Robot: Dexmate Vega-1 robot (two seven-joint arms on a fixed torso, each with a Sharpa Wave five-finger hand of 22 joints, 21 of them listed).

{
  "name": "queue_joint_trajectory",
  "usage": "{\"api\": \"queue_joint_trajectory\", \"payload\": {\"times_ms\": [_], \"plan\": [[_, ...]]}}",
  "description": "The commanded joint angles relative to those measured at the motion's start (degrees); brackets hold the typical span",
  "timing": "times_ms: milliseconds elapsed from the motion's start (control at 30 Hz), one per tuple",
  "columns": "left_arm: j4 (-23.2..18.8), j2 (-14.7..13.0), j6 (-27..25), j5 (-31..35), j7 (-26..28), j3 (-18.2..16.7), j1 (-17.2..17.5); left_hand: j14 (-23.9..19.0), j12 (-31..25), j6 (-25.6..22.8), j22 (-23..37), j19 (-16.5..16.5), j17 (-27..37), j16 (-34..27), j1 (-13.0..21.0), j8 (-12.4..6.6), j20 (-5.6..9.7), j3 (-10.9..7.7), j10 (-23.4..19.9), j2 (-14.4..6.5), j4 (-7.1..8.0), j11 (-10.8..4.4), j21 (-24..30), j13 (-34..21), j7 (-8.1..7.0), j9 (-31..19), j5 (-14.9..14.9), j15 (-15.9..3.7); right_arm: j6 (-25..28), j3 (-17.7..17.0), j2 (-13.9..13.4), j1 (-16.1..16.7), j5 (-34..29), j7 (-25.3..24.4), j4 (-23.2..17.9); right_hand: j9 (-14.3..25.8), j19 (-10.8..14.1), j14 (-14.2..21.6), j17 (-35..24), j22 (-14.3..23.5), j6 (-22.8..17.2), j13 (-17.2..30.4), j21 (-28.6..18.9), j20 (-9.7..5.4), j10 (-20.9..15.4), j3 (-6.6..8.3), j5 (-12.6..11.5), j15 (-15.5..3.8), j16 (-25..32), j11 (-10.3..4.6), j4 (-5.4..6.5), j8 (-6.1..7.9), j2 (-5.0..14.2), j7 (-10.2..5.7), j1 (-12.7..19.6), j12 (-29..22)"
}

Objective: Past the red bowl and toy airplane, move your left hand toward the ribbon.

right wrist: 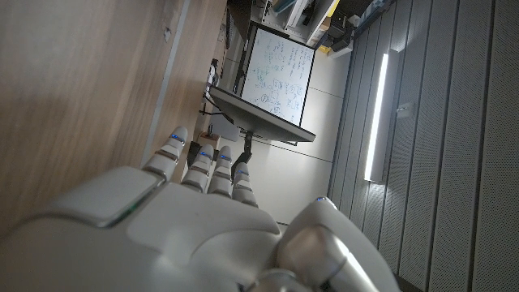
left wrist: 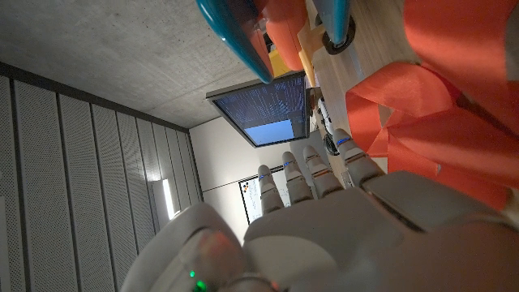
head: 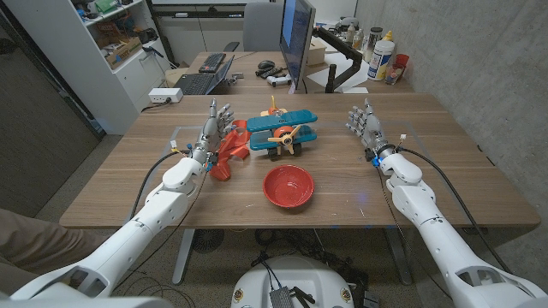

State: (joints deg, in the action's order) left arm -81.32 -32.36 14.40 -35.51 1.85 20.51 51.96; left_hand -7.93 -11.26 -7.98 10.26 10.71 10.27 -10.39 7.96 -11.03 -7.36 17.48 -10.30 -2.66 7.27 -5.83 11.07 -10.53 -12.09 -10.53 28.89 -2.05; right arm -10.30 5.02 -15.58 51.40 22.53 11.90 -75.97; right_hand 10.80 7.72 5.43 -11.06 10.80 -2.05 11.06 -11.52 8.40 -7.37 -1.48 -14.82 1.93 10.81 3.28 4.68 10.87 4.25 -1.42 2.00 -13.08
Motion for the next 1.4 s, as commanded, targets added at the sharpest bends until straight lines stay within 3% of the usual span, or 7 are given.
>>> {"api": "queue_joint_trajectory", "payload": {"times_ms": [33, 567, 1200, 1400], "plan": [[-2.5, -1.3, -1.6, 1.4, 2.3, 0.0, 1.0, 0.7, -0.2, -0.1, 0.3, -0.7, 0.2, 0.1, 0.7, -0.26, 0.17, 0.28, -0.3, -0.1, -0.22, 0.12, -0.1, -0.2, -0.52, -0.2, 0.1, -1.65, 0.1, -1.7, 1.4, 0.2, -1.7, 1.0, -0.2, 0.1, -0.2, 0.2, -0.1, 0.1, -0.5, 0.2, -0.2, 0.37, -0.5, -0.14, -0.4, 0.06, 0.2, -0.07, 0.41, 0.34, 0.69, -0.06, 0.1, -0.2], [-7.1, -3.9, -5.8, 4.2, 6.8, -0.1, 2.2, 2.0, -0.2, -0.4, 0.3, -1.8, 0.2, 0.3, 0.9, -0.33, 0.64, 0.26, -0.3, -0.1, -0.28, 0.11, -0.3, -0.2, -0.50, -0.2, 0.2, -1.46, -1.2, -2.2, 2.0, -0.6, -2.9, 1.7, 1.6, 0.1, -0.5, 0.0, -0.1, 0.1, -0.5, 0.2, -0.2, 0.40, -0.5, -0.19, -0.4, 0.05, 0.2, -0.09, 0.45, 0.34, 0.71, -0.06, 0.1, -0.2], [-6.5, -3.2, -5.7, 4.9, 6.8, 0.5, 1.1, 2.6, -0.2, -0.8, 0.3, -2.1, 0.2, 0.2, 1.2, -0.43, 0.67, 0.22, -0.4, -0.2, -0.42, 0.08, -0.2, -0.2, -0.48, -0.1, 0.2, -1.41, -1.8, -3.0, 1.8, -0.6, -2.6, 1.9, 2.1, 0.1, -0.6, -0.1, -0.1, 0.1, -0.6, 0.2, -0.2, 0.38, -0.5, -0.22, -0.4, 0.05, 0.2, -0.08, 0.48, 0.35, 0.74, -0.08, 0.2, -0.1], [-9.9, -5.6, -11.0, 7.7, 9.7, 1.2, 1.1, 2.7, -0.3, -0.8, 0.3, -2.1, 0.2, 0.1, 1.3, -0.41, 0.73, 0.20, -0.6, -0.2, -0.46, 0.11, -0.2, -0.2, -0.50, -0.1, 0.2, -1.39, -1.8, -3.2, 1.7, -0.3, -2.4, 2.1, 1.7, 0.1, -0.6, -0.1, -0.1, 0.1, -0.6, 0.2, -0.2, 0.36, -0.5, -0.23, -0.4, 0.03, 0.2, -0.11, 0.49, 0.35, 0.75, -0.06, 0.2, -0.2]]}}
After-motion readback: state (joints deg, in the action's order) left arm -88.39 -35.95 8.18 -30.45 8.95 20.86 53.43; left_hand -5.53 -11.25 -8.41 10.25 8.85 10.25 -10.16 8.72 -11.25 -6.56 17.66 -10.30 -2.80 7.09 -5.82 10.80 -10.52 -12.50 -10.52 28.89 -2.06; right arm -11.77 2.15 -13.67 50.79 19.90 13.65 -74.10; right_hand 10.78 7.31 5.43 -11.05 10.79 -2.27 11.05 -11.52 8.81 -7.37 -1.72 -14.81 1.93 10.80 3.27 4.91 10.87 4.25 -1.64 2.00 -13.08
